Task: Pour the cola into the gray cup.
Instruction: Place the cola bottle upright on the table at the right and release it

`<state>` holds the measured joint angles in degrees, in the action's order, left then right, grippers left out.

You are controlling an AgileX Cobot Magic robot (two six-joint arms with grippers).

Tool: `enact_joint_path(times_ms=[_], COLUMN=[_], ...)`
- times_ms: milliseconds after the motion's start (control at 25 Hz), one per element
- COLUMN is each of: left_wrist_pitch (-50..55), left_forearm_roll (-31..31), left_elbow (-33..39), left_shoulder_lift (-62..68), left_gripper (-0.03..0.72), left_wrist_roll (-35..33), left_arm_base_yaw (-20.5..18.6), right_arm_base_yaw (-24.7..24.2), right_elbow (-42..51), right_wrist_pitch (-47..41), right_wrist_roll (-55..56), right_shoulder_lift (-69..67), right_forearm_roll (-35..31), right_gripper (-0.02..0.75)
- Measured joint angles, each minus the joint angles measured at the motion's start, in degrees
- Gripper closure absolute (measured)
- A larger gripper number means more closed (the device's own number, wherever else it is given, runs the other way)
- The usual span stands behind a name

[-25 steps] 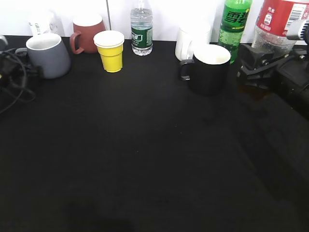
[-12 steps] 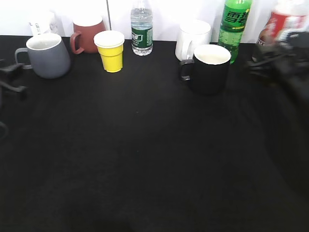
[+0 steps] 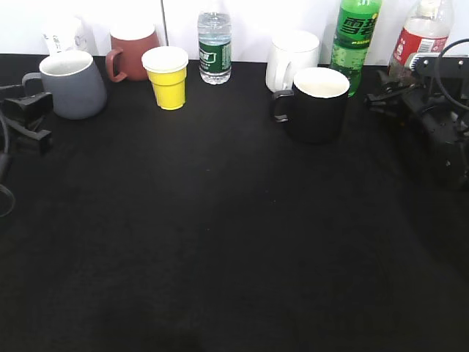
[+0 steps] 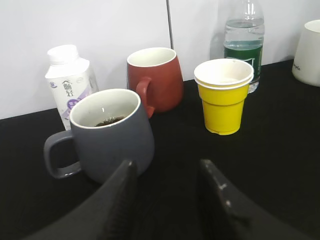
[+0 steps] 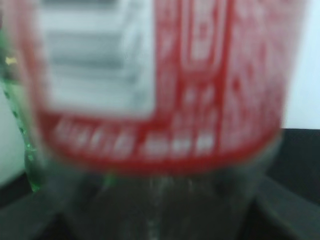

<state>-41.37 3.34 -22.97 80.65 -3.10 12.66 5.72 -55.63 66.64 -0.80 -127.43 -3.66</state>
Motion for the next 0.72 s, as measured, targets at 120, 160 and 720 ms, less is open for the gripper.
enact_joint_path(times_ms=[120, 160, 720], left_wrist_pitch=[0.0, 0.0, 79.43], left_forearm_roll=[0.0, 0.0, -2.55], left_elbow=[0.0, 0.0, -22.35], left_shoulder_lift=[0.0, 0.0, -9.89], left_gripper=[0.381, 0.381, 0.379], left_wrist_roll=[0.0, 0.0, 1.79], left_arm_base_yaw=[0.0, 0.0, 0.05], right_arm_base_yaw=[0.0, 0.0, 0.27], right_elbow=[2.43, 3.71, 9.91], right_wrist_pitch=[-1.06, -1.49, -97.46], right_wrist_roll=[0.01, 0.01, 0.01], right_shoulder_lift=[1.17, 2.47, 49.97], right_forearm_roll=[0.0, 0.0, 5.08], right_gripper=[0.136, 0.133, 0.144])
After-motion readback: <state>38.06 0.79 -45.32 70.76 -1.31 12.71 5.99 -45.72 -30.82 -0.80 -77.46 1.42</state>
